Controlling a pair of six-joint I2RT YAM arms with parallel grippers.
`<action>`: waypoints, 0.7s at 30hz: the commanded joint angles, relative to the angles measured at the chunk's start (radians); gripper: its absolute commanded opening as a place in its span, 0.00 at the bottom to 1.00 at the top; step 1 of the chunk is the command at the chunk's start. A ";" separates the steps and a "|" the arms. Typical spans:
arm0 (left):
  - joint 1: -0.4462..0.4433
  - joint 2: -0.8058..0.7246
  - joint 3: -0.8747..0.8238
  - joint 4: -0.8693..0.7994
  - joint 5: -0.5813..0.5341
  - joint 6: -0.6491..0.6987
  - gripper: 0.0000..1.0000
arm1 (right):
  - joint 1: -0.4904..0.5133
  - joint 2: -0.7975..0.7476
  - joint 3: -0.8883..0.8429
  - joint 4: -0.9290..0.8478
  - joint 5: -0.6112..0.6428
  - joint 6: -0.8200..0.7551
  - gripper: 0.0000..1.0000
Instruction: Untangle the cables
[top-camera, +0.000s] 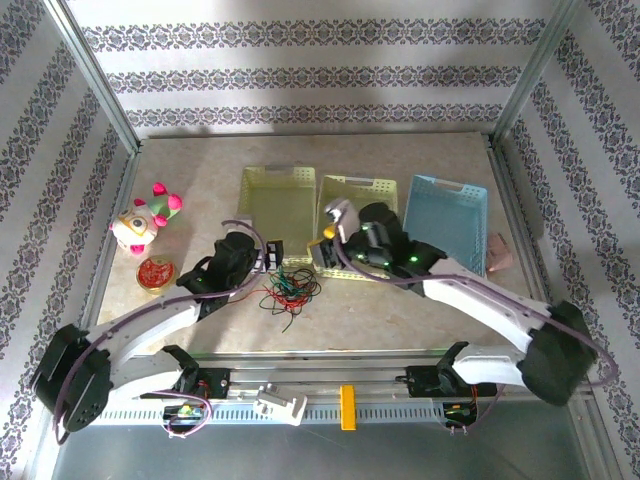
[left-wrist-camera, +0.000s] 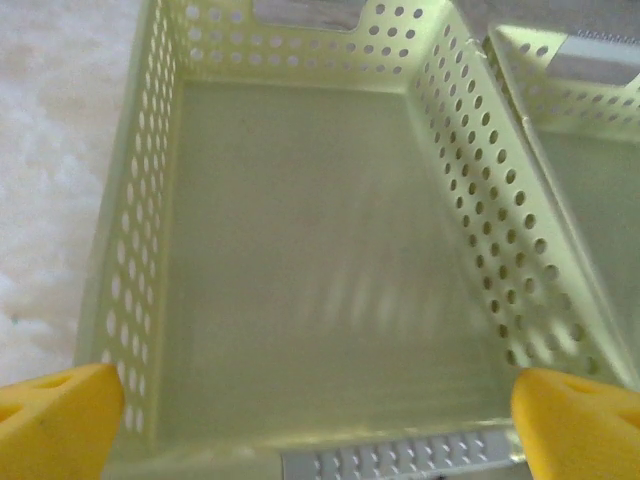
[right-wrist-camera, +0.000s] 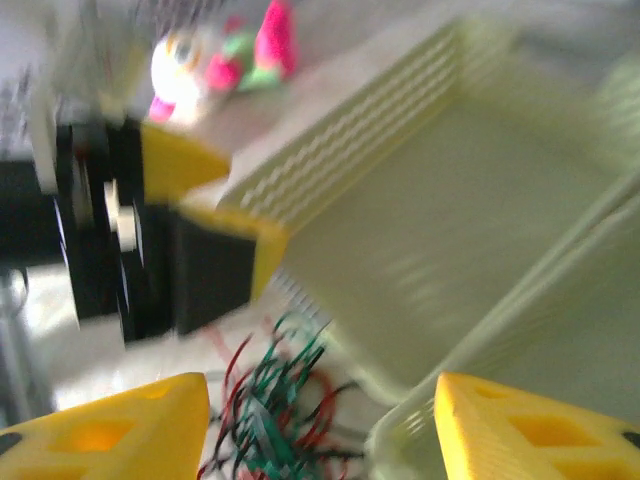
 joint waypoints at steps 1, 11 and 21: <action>-0.004 -0.105 -0.055 -0.076 0.065 -0.238 0.99 | 0.033 0.093 0.072 -0.149 -0.139 0.016 0.53; -0.021 -0.177 -0.055 -0.306 0.170 -0.244 1.00 | 0.039 0.181 0.105 -0.292 -0.135 -0.059 0.41; -0.056 -0.045 -0.037 -0.254 0.325 -0.195 0.96 | 0.000 0.233 0.088 -0.275 -0.195 -0.055 0.36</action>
